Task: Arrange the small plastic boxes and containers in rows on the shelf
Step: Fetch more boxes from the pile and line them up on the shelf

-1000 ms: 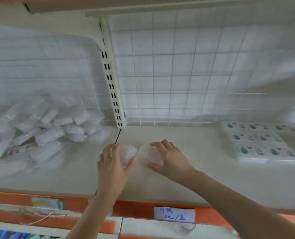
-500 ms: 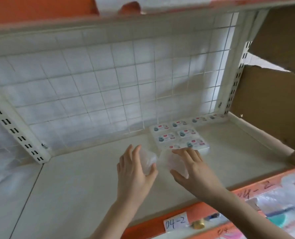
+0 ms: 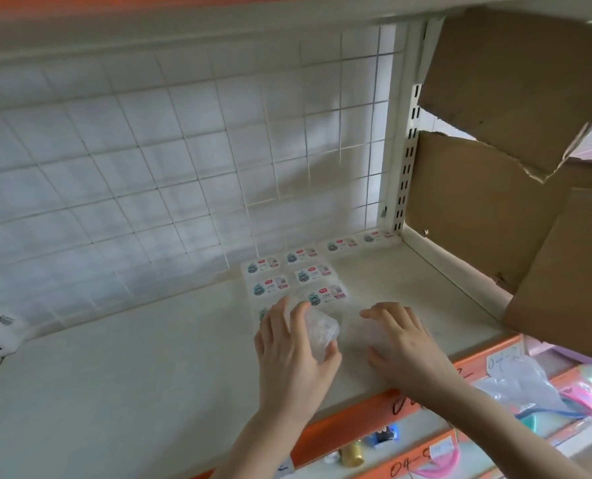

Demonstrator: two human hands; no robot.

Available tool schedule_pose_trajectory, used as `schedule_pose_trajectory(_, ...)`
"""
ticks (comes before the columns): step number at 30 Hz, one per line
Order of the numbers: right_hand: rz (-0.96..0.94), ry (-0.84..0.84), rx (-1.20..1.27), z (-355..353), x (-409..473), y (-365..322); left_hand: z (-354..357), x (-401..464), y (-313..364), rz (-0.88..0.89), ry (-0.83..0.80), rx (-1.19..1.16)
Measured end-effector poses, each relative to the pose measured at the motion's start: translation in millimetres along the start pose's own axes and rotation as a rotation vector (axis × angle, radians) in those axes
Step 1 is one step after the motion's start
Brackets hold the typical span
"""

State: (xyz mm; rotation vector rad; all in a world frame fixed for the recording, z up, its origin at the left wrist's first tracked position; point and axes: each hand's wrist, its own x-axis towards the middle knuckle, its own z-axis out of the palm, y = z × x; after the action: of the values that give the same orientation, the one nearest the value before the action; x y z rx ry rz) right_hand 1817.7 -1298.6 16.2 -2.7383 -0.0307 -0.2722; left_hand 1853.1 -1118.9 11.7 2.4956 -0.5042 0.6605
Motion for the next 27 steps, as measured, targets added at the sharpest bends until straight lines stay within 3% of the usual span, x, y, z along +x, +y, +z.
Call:
schedule_pose_trajectory(6,-0.063,0.007,0.072,3,0,15,19,0,19,0.007,-0.003,-0.004)
schedule_pose_trajectory(10,-0.141,0.148,0.265,2,2,19,20,4,24,0.005,0.051,0.016)
schedule_pose_trajectory(14,-0.174,0.085,0.534,-3,7,10,24,5,26,0.085,0.096,0.062)
schedule_pose_trajectory(18,-0.178,0.095,0.589,-1,8,10,27,3,27,0.181,0.109,0.037)
schedule_pose_trajectory(24,-0.054,0.153,0.792,-3,7,14,29,-3,26,0.294,-0.1,-0.155)
schedule_pose_trajectory(27,0.012,0.209,0.932,-5,5,17,29,-3,25,0.334,-0.135,-0.106)
